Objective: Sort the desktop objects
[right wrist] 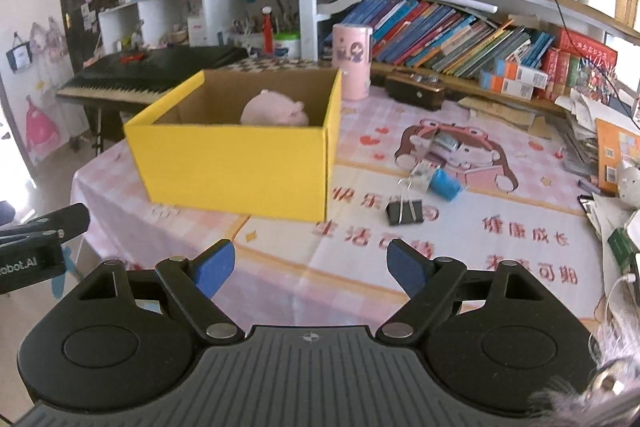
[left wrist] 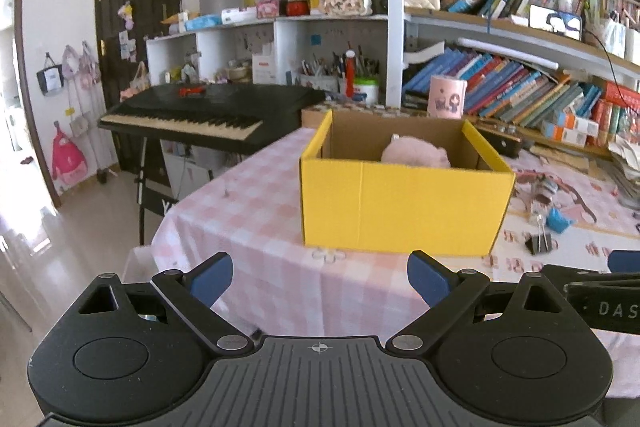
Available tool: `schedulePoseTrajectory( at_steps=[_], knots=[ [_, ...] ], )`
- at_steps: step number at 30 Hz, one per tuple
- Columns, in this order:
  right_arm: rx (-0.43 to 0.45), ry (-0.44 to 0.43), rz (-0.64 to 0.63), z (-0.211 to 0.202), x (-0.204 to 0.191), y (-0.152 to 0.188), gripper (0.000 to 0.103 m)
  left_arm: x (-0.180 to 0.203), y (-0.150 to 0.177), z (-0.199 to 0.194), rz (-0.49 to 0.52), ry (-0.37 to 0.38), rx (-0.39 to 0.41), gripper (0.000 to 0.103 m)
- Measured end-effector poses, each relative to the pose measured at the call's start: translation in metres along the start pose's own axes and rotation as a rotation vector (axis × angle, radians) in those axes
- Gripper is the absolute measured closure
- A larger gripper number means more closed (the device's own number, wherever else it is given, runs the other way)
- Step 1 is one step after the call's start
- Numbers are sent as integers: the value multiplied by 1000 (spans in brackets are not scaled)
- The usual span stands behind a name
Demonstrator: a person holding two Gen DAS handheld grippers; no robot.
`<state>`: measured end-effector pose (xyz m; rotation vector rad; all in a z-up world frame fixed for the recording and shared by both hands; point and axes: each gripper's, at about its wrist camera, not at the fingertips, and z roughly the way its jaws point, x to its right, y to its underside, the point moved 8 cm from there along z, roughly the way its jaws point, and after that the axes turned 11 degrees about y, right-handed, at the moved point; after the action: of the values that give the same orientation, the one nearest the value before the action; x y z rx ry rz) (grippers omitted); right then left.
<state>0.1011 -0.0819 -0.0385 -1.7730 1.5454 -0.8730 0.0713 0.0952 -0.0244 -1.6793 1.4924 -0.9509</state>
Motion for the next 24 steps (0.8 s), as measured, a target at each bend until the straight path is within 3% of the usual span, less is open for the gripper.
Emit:
schedulePoseTrajectory(
  at_steps=[10, 24],
  knots=[
    [-70, 14, -7, -5, -6, 24, 20, 1, 20, -5, -5, 41, -63, 7],
    [-96, 34, 2, -15, -1, 40, 20, 5, 35, -14, -5, 75, -101, 7]
  ],
)
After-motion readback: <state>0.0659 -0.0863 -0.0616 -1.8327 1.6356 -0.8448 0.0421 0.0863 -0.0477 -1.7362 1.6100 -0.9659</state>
